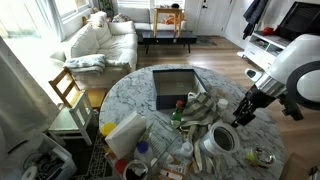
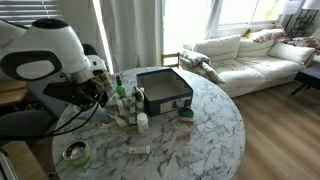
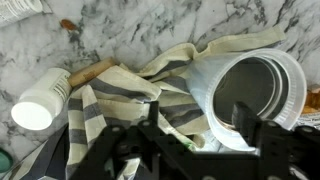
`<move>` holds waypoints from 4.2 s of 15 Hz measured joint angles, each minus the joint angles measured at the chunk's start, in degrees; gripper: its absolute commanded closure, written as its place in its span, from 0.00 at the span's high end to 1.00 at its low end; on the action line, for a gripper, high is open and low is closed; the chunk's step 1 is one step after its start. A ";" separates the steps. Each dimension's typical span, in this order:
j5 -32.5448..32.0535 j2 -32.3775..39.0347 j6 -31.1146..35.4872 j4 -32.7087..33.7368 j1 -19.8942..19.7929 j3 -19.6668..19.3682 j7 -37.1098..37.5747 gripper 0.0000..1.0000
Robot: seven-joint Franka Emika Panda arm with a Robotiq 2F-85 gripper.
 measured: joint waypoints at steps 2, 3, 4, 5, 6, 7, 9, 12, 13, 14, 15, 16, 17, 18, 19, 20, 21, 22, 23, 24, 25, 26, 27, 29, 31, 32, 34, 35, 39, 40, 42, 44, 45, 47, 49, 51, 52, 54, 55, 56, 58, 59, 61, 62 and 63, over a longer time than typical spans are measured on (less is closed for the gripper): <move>0.30 1.17 1.33 0.07 0.00 0.00 -1.19 0.41; 0.82 1.66 1.73 0.14 0.02 0.00 -1.90 0.49; 1.62 2.10 2.05 0.21 0.08 0.00 -2.64 0.60; 2.63 2.52 2.30 0.27 0.20 0.00 -3.40 0.67; 3.61 2.89 2.43 0.31 0.36 0.01 -4.09 0.76; 4.43 3.26 2.48 0.36 0.50 0.02 -4.67 0.82; 5.54 3.91 2.52 0.47 0.60 0.09 -5.61 0.88; 5.88 4.50 2.60 0.66 0.58 0.10 -6.19 0.64; 6.10 4.63 2.61 0.71 0.58 0.11 -6.40 0.63; 6.51 4.76 2.61 0.73 0.58 0.16 -6.68 0.56; 6.82 4.92 2.61 0.74 0.58 0.25 -6.95 0.48; 7.12 5.15 2.62 0.74 0.59 0.39 -7.24 0.38; 7.36 5.44 2.66 0.75 0.60 0.56 -7.46 0.31; 7.57 5.76 2.77 0.75 0.60 0.73 -7.56 0.24; 7.69 6.11 2.97 0.75 0.60 0.90 -7.63 0.16; 7.72 6.41 3.24 0.76 0.60 1.04 -7.66 0.09; 7.73 6.68 3.53 0.77 0.60 1.16 -7.67 0.02; 7.74 6.90 3.74 0.78 0.58 1.26 -7.67 0.00; 7.74 7.02 3.85 0.80 0.56 1.35 -7.67 0.00; 7.74 7.06 3.95 0.83 0.52 1.42 -7.67 0.00; 7.74 7.03 3.96 0.94 0.50 1.54 -7.67 0.02; 7.74 6.96 3.96 1.05 0.50 1.71 -7.66 0.17; 7.74 6.87 3.96 1.15 0.49 1.92 -7.66 0.30; 7.74 6.64 3.96 1.43 0.44 2.35 -7.59 0.40; 7.69 6.39 3.96 1.57 0.19 2.78 -7.58 0.32; 7.65 6.22 3.96 1.57 0.08 2.94 -7.58 0.12; 7.65 6.01 3.96 1.57 -0.05 3.13 -7.58 0.02; 7.65 6.00 3.96 1.57 -0.05 3.14 -7.58 0.00; 7.51 5.99 3.96 1.57 -0.20 3.22 -7.58 0.01; 7.06 5.96 3.96 1.61 -0.40 3.39 -7.52 0.01; 4.78 5.58 3.97 2.01 -1.34 4.23 -6.15 0.01; -0.90 4.68 3.99 2.83 -3.65 6.21 -0.10 0.01; -4.85 4.12 3.98 3.34 -5.61 8.04 4.52 0.01; -12.39 2.94 3.63 4.42 -11.42 13.64 13.65 0.01; -20.87 1.50 2.35 5.56 -17.63 19.87 22.75 0.01; -29.38 -0.03 -0.05 6.28 -21.75 25.35 31.60 0.01; -33.87 -0.64 -1.69 6.55 -22.42 27.25 36.07 0.01; -40.75 -1.32 -5.42 6.85 -22.02 29.93 43.56 0.01; -43.25 -1.38 -7.17 6.93 -21.52 30.99 46.40 0.01; -45.79 -1.33 -8.89 6.97 -20.86 31.99 49.20 0.01; -50.98 -1.08 -11.81 6.97 -19.36 33.51 54.42 0.01; -53.84 -0.82 -13.13 6.98 -18.44 34.12 57.13 0.01; -57.45 0.14 -14.23 6.96 -16.22 34.50 61.30 0.04; -57.45 0.79 -14.23 6.97 -15.08 34.27 61.97 0.04; -57.45 1.29 -14.23 7.00 -14.47 34.12 62.30 0.04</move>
